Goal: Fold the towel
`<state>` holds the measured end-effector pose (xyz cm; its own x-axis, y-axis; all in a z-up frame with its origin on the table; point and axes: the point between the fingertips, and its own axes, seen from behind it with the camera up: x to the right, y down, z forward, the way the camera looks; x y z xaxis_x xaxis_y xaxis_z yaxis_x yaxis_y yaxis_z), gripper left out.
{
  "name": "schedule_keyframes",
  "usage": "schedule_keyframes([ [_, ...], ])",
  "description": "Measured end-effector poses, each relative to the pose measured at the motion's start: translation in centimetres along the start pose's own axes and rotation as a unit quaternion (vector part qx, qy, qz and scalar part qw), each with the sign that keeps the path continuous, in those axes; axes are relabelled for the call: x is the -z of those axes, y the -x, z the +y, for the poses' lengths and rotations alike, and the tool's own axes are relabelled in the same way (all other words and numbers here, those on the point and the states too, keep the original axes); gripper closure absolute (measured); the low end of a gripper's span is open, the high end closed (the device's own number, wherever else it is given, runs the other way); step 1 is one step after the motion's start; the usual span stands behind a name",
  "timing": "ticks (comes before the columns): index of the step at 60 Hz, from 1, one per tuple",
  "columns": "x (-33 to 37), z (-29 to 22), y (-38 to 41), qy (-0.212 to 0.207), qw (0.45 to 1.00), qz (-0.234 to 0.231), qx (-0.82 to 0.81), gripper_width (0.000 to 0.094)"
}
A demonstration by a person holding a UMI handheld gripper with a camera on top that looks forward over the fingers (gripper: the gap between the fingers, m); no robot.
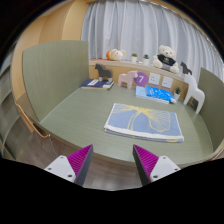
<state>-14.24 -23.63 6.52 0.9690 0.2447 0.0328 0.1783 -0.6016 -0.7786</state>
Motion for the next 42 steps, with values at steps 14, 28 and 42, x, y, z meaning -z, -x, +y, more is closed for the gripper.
schedule_keyframes([
  [14,-12.8,-5.3,2.4,0.027,0.999,0.023,0.0,0.0154],
  [28,-20.4,-8.1,0.0,0.049,0.997,0.064,-0.018,0.0181],
  [42,-22.0,-7.4,-2.7,0.063,0.992,0.1,-0.041,0.0711],
])
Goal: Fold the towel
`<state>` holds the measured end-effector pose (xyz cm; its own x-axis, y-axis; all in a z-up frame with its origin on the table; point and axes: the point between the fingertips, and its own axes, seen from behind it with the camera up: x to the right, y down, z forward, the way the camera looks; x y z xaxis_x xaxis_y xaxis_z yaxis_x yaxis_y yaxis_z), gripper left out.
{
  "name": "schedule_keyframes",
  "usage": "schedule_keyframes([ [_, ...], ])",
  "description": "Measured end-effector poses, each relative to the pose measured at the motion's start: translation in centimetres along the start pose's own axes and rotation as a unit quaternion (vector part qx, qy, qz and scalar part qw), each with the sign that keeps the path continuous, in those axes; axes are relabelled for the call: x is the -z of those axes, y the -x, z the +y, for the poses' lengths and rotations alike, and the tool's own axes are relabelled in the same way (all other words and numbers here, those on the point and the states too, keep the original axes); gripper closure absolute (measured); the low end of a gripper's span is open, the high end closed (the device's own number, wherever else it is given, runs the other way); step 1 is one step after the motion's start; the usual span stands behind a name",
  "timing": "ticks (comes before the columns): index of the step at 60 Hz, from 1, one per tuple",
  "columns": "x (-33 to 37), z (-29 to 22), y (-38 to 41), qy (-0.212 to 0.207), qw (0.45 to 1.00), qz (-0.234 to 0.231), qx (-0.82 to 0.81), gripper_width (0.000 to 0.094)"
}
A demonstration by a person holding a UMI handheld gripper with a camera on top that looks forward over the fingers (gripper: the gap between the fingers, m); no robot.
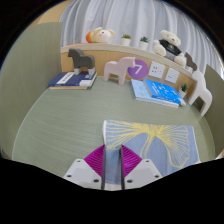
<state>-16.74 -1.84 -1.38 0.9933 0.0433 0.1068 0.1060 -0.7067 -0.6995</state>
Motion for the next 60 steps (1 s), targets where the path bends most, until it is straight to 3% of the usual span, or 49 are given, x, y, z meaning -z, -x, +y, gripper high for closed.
schedule_keyframes([
  [3,-0.2,-0.1,-0.5,-0.002,1.0,0.011,0.006,0.085],
  [10,-0.3,0.1,-0.7,0.008,1.0,-0.001,0.017,0.0887],
  [15,0.3,-0.1,-0.6,0.023,0.999,-0.026,0.009,0.0887],
  [19,1.8,-1.9,-1.6,0.012,0.999,-0.036,0.014,0.0887],
  [33,9.0,-8.2,-12.2,-0.054,0.998,-0.021,0.0,0.0887],
  [43,8.9,-6.7,-21.7,-0.043,0.999,-0.003,-0.019,0.0878],
  [48,6.8,-4.1,-24.4,-0.023,0.999,-0.015,-0.035,0.0789],
  [53,5.2,-1.2,-27.6,0.003,0.999,0.001,-0.033,0.0735],
  [60,4.6,0.3,-30.0,0.011,0.999,0.014,-0.032,0.0553],
])
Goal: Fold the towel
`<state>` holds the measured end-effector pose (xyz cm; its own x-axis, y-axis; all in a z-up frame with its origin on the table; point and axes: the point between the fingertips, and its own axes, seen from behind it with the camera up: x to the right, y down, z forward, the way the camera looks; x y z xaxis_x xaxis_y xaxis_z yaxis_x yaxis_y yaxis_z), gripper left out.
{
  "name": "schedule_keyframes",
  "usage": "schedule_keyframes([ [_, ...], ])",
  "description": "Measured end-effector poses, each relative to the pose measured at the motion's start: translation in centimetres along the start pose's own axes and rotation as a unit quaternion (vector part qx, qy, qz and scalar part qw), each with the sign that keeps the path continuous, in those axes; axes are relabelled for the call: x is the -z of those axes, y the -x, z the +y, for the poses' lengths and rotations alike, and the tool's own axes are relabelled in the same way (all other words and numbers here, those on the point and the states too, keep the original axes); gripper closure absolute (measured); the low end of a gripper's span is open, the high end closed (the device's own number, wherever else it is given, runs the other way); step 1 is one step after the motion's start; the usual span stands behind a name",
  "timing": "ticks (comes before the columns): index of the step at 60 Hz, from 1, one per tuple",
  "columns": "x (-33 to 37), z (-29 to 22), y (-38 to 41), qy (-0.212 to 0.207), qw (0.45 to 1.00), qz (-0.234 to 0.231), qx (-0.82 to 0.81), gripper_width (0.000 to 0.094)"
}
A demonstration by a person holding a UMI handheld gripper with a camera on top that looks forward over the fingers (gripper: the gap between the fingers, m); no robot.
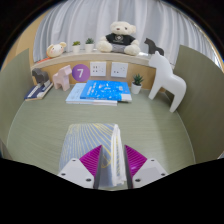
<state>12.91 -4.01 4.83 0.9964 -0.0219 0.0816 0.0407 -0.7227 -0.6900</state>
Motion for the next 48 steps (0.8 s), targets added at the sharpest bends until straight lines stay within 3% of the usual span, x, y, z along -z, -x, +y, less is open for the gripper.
schedule_keyframes([
  [6,1.3,-0.7,0.2,-0.01,0.999,-0.026,-0.019,0.0458],
  [14,5.7,-3.6,-1.4,-0.043,0.999,-0.02,-0.007,0.0238],
  [19,9.1,-5.8,-1.7,-0.068,0.997,-0.029,-0.002,0.0174],
  [32,15.8,-8.4,-1.3,-0.126,0.99,-0.065,0.004,0.0171],
  [48,20.1,-7.4,-0.2,-0.138,0.987,-0.083,0.018,0.0169],
])
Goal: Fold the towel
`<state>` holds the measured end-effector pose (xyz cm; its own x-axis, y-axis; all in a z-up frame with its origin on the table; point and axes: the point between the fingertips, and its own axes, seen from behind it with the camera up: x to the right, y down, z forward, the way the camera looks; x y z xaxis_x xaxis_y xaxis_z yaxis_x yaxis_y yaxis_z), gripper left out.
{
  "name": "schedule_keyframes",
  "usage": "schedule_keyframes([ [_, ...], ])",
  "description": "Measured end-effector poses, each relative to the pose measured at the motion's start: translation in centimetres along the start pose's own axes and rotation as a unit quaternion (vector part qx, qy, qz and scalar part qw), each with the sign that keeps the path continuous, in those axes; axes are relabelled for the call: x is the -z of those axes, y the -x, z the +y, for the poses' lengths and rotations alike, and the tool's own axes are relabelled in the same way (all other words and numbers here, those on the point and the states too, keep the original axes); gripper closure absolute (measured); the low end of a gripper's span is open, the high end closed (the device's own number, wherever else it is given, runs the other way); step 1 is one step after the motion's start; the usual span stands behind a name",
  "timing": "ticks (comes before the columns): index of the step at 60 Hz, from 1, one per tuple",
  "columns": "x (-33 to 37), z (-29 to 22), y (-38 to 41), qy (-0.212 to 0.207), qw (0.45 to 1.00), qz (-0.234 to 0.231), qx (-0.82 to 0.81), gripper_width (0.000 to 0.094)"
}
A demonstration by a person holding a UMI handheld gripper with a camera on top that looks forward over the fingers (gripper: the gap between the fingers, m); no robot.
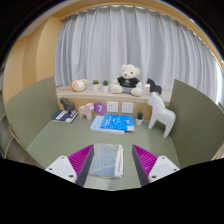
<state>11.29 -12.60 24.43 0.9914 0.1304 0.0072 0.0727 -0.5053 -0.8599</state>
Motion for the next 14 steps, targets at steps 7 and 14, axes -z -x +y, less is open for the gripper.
schedule_keyframes([
  [7,0.9,0.1,1.0,-0.004,1.0,-0.017,-0.003,0.0168],
  [14,1.3,0.5,2.1,-0.006,1.0,-0.027,-0.002,0.0169],
])
